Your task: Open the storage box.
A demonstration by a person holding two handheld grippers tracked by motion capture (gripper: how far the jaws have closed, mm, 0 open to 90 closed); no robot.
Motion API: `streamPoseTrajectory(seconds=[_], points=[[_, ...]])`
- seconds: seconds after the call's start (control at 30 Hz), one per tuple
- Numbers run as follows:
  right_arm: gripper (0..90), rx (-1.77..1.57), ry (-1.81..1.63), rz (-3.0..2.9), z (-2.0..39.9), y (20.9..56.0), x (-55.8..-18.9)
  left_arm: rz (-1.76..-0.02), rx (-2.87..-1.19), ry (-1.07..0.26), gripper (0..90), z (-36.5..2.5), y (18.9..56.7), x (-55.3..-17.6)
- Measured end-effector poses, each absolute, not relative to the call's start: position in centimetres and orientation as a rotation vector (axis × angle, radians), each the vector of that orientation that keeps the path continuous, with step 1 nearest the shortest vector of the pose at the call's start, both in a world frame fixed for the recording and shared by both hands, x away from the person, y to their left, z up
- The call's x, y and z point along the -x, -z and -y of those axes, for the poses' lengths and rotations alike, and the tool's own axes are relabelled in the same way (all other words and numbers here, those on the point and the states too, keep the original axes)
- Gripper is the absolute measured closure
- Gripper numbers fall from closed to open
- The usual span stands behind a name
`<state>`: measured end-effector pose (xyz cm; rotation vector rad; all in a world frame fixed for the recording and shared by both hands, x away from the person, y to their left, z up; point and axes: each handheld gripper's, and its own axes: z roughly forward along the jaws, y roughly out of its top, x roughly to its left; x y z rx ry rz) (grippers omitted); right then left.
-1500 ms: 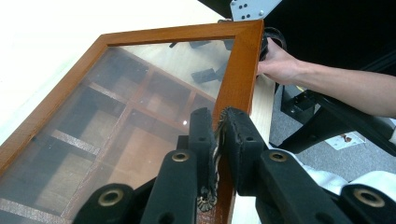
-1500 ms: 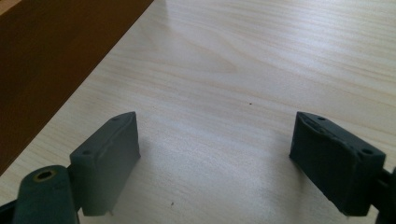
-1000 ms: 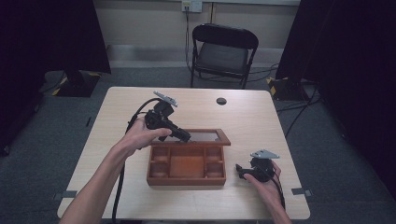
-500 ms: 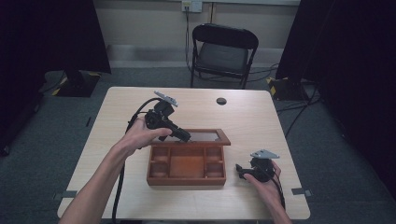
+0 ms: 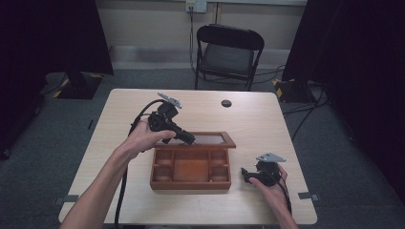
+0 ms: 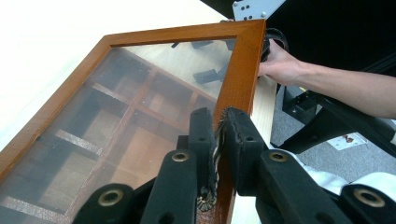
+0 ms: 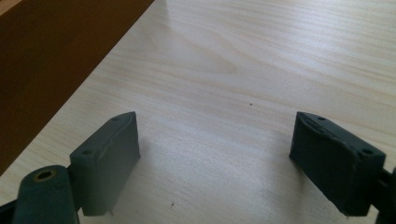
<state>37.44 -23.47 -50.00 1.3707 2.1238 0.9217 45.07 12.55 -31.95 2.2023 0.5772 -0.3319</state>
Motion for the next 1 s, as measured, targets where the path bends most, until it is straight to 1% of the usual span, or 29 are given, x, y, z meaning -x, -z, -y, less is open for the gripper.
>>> streamPoseTrajectory(seconds=[1.0], points=[[14.9,-1.371,-0.923,-2.124,23.47,50.00,-37.44,-0.574,-2.231,0.328,81.1,-12.43,31.74,-45.13]])
